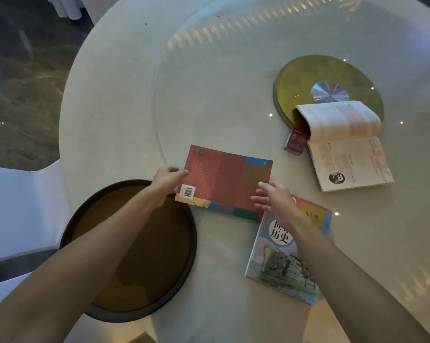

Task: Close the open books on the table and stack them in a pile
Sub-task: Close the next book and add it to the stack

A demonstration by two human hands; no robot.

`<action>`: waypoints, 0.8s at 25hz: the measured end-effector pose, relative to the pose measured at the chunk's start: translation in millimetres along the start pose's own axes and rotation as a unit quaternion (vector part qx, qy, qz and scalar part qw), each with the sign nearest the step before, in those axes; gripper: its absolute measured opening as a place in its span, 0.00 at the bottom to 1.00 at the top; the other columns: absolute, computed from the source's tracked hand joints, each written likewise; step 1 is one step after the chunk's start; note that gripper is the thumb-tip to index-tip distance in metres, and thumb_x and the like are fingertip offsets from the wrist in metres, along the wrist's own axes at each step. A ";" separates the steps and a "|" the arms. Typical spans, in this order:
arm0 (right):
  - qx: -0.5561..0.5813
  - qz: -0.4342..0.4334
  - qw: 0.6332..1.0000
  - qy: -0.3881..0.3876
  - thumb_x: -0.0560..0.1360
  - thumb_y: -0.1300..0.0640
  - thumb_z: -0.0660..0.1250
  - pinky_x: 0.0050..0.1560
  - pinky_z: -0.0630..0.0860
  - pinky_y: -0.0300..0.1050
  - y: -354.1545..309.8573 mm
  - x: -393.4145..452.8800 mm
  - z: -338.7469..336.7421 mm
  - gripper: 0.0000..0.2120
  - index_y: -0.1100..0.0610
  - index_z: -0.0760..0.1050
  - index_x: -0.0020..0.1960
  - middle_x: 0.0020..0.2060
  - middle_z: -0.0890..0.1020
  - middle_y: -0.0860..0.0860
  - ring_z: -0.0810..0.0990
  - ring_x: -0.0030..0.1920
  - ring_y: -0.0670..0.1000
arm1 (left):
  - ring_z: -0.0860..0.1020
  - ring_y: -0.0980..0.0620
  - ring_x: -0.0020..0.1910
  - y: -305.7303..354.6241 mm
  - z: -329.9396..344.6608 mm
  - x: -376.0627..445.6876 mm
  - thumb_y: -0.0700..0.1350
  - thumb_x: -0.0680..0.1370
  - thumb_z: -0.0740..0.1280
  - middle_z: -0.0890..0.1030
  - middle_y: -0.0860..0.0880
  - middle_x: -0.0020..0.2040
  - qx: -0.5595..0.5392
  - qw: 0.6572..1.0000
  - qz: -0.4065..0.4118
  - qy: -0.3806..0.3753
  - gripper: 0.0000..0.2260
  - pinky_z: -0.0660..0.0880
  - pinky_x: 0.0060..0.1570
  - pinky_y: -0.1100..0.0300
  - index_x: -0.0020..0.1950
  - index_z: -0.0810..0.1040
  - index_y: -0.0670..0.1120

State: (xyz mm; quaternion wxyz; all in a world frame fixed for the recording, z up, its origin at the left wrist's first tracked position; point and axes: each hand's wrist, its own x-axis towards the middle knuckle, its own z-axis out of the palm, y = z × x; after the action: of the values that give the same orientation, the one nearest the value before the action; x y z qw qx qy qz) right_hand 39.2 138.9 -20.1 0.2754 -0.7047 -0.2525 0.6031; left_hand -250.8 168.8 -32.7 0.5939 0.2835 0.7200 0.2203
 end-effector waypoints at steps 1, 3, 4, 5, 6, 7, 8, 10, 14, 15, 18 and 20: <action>-0.048 -0.006 0.999 0.005 0.83 0.55 0.64 0.57 0.83 0.55 -1.8 2.3 0.8 0.19 0.61 0.71 0.72 0.54 0.81 0.56 0.85 0.55 0.58 | 0.81 0.55 0.40 -1.4 2.3 0.5 0.47 0.81 0.68 0.81 0.50 0.45 0.028 0.999 0.008 0.017 0.22 0.76 0.37 0.61 0.74 0.70 0.41; -0.152 -0.032 0.988 0.010 0.82 0.55 0.66 0.51 0.83 0.49 -0.5 5.0 2.3 0.21 0.59 0.71 0.73 0.53 0.81 0.53 0.83 0.53 0.54 | 0.82 0.55 0.41 -4.7 5.3 1.8 0.45 0.80 0.69 0.81 0.49 0.47 0.066 0.997 0.017 0.032 0.25 0.76 0.36 0.62 0.75 0.67 0.41; -0.216 -0.052 0.975 0.009 0.81 0.55 0.68 0.50 0.82 0.48 2.7 5.9 4.1 0.25 0.57 0.68 0.75 0.56 0.81 0.52 0.82 0.54 0.52 | 0.83 0.53 0.43 -7.0 6.3 5.1 0.45 0.80 0.70 0.82 0.46 0.50 0.069 0.997 0.013 0.037 0.26 0.77 0.38 0.60 0.75 0.67 0.41; -0.285 -0.077 0.955 0.006 0.79 0.54 0.70 0.53 0.82 0.49 9.2 6.3 6.5 0.30 0.56 0.64 0.78 0.60 0.79 0.53 0.81 0.57 0.52 | 0.84 0.51 0.45 -9.2 7.2 6.6 0.45 0.79 0.71 0.81 0.44 0.54 0.075 0.996 0.009 0.044 0.26 0.79 0.40 0.59 0.75 0.67 0.42; -0.360 -0.108 0.927 -0.002 0.78 0.52 0.71 0.59 0.81 0.53 18.2 7.0 9.5 0.35 0.55 0.61 0.80 0.64 0.77 0.54 0.78 0.62 0.53 | 0.84 0.49 0.48 -11.6 8.1 8.3 0.45 0.79 0.72 0.81 0.43 0.57 0.086 0.995 0.010 0.054 0.26 0.79 0.41 0.58 0.73 0.68 0.42; -0.441 -0.136 0.887 -0.013 0.77 0.50 0.72 0.66 0.77 0.55 28.7 7.4 12.7 0.38 0.55 0.59 0.81 0.68 0.74 0.55 0.75 0.67 0.55 | 0.84 0.48 0.49 -12.9 9.4 8.0 0.45 0.78 0.72 0.80 0.43 0.58 0.098 0.993 0.011 0.062 0.24 0.79 0.42 0.57 0.71 0.69 0.42; -0.520 -0.161 0.838 -0.025 0.76 0.47 0.71 0.70 0.74 0.55 37.1 5.1 16.6 0.38 0.55 0.60 0.81 0.71 0.71 0.56 0.72 0.70 0.56 | 0.84 0.48 0.49 -14.1 10.2 8.1 0.45 0.78 0.73 0.81 0.43 0.57 0.108 0.992 0.012 0.065 0.21 0.80 0.43 0.56 0.68 0.71 0.42; -0.617 -0.194 0.761 -0.038 0.76 0.43 0.70 0.74 0.67 0.54 49.2 -1.5 23.4 0.39 0.56 0.60 0.80 0.74 0.66 0.59 0.66 0.73 0.59 | 0.85 0.49 0.46 -15.0 10.8 6.1 0.48 0.77 0.73 0.85 0.43 0.51 0.119 0.991 0.003 0.053 0.14 0.80 0.43 0.56 0.57 0.78 0.41; -0.650 -0.214 0.728 -0.031 0.76 0.42 0.71 0.75 0.66 0.54 60.2 -11.1 32.2 0.44 0.59 0.54 0.82 0.76 0.64 0.61 0.65 0.74 0.61 | 0.86 0.49 0.41 -3.3 4.3 -10.1 0.47 0.76 0.74 0.87 0.42 0.46 0.067 0.997 -0.017 0.022 0.09 0.82 0.46 0.54 0.47 0.81 0.41; -0.636 -0.228 0.737 -0.020 0.76 0.44 0.72 0.72 0.69 0.54 61.9 -11.6 32.8 0.43 0.59 0.56 0.81 0.74 0.67 0.60 0.68 0.71 0.61 | 0.86 0.49 0.40 4.0 2.6 -15.1 0.45 0.75 0.74 0.87 0.41 0.46 0.034 0.999 -0.014 0.006 0.08 0.82 0.51 0.51 0.46 0.81 0.41; -0.549 -0.307 0.776 0.044 0.76 0.58 0.70 0.58 0.78 0.55 62.0 -17.1 31.2 0.29 0.60 0.69 0.75 0.62 0.79 0.59 0.79 0.59 0.61 | 0.84 0.49 0.39 30.0 4.8 -34.5 0.43 0.74 0.75 0.85 0.42 0.41 -0.036 0.998 0.024 -0.043 0.07 0.81 0.50 0.53 0.44 0.82 0.40; -0.466 -0.369 0.799 0.092 0.78 0.62 0.67 0.48 0.81 0.55 54.9 -25.3 28.6 0.18 0.61 0.76 0.67 0.54 0.84 0.60 0.84 0.51 0.62 | 0.79 0.51 0.35 47.4 11.0 -48.6 0.46 0.74 0.75 0.81 0.45 0.36 -0.059 0.995 0.058 -0.061 0.08 0.79 0.38 0.60 0.42 0.82 0.41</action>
State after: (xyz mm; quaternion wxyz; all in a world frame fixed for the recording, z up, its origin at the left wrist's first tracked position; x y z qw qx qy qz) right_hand 8.5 84.2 -43.7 0.1374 -0.6536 -0.7174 0.1980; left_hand -226.6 171.2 31.7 0.6385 0.3019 0.6506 0.2791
